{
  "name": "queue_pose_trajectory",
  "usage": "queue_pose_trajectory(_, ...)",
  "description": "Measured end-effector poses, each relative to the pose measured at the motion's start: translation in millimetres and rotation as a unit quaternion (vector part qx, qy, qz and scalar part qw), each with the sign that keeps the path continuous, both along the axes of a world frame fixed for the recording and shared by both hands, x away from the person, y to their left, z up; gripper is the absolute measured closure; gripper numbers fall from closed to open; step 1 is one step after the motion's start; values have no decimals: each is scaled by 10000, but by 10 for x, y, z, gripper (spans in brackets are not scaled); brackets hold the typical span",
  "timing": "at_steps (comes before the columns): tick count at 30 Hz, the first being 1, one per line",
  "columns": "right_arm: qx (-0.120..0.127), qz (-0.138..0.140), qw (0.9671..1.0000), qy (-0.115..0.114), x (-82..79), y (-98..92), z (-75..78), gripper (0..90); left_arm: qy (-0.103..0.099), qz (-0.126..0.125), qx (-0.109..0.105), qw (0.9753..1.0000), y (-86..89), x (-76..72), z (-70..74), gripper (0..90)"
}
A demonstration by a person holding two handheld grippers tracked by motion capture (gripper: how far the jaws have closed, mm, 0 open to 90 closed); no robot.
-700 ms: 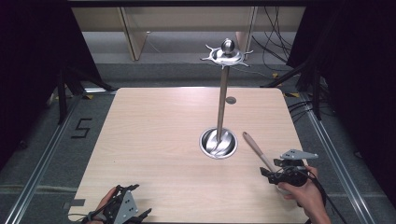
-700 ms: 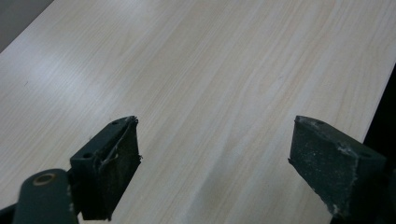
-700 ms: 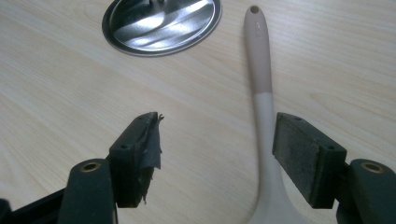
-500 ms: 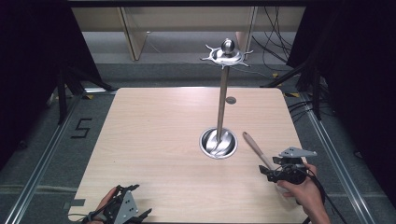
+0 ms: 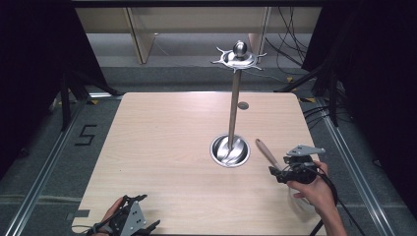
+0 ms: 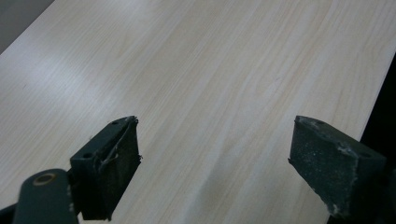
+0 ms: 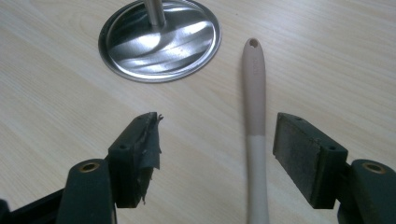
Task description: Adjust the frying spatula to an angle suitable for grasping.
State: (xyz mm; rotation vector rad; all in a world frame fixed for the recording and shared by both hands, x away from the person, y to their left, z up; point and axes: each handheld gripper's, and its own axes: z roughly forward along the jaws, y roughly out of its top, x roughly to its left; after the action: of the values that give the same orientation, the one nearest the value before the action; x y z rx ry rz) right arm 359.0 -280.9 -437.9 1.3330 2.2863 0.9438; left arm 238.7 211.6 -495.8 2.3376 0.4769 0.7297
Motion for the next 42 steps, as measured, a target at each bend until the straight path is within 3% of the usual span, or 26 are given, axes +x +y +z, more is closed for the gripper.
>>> queue_pose_trajectory(3, -221, 128, 9996, -131, 68, -25, 26, 302, 0, 12, -14, 10000, -2, 6, -5, 152)
queue_pose_trajectory(5, -440, 222, 9988, -46, 118, -27, 67, 270, 11, 23, -123, 9999, -12, 5, -19, 153)
queue_pose_trajectory(9, -709, 324, 9970, 11, 236, 0, 87, 233, 22, -6, 3, 10000, 1, 3, 3, 152)
queue_pose_trajectory(10, -679, 282, 9973, 63, 257, 10, 88, 235, -80, 98, -160, 9998, -15, 2, -21, 152)
queue_pose_trajectory(11, -736, 312, 9968, 71, 283, 10, 80, 235, -8, 56, -234, 9997, -13, -2, -18, 152)
queue_pose_trajectory(12, -742, 293, 9968, 96, 305, 13, 69, 232, -8, 56, -234, 9997, -13, -2, -18, 152)
queue_pose_trajectory(13, -800, 313, 9962, 122, 339, 6, 52, 230, 56, -40, -25, 10000, 10, 6, 14, 152)
queue_pose_trajectory(14, -800, 313, 9962, 122, 339, 6, 52, 230, 56, -40, -25, 10000, 10, 6, 14, 152)
queue_pose_trajectory(16, -745, 169, 9966, 315, 402, 15, 18, 271, 18, 24, -240, 9997, -13, -3, -16, 152)
queue_pose_trajectory(17, -708, 135, 9964, 452, 419, 27, 11, 289, 10, 33, -242, 9997, -15, -4, -18, 152)
queue_pose_trajectory(18, -679, 124, 9968, 407, 445, 45, -21, 306, -6, 46, -256, 9997, -15, -4, -18, 152)
queue_pose_trajectory(19, -718, 172, 9961, 482, 471, 47, -23, 336, 50, -42, -63, 10000, 6, 2, 9, 152)
queue_pose_trajectory(22, -766, 170, 9945, 700, 538, 69, -34, 390, -33, 78, -183, 9998, -4, 2, -19, 152)
queue_pose_trajectory(25, -854, 163, 9931, 785, 608, 98, -35, 446, 20, 34, -44, 10000, 13, 10, -2, 152)
queue_pose_trajectory(27, -850, 80, 9927, 852, 659, 129, -40, 463, 28, 40, -128, 9999, 7, 8, -6, 152)
queue_pose_trajectory(31, -927, 184, 9918, 863, 785, 177, -60, 486, 60, -13, -62, 10000, 20, 9, 8, 152)
queue_pose_trajectory(35, -956, 92, 9889, 1134, 909, 248, -81, 523, 69, -19, -69, 10000, 18, 8, 6, 152)
queue_pose_trajectory(37, -950, 60, 9878, 1229, 974, 266, -87, 540, 24, 60, -199, 9998, 11, 9, -3, 152)
queue_pose_trajectory(42, -1100, 142, 9858, 1258, 1094, 293, -141, 570, -33, 93, -185, 9998, 7, 5, -8, 152)
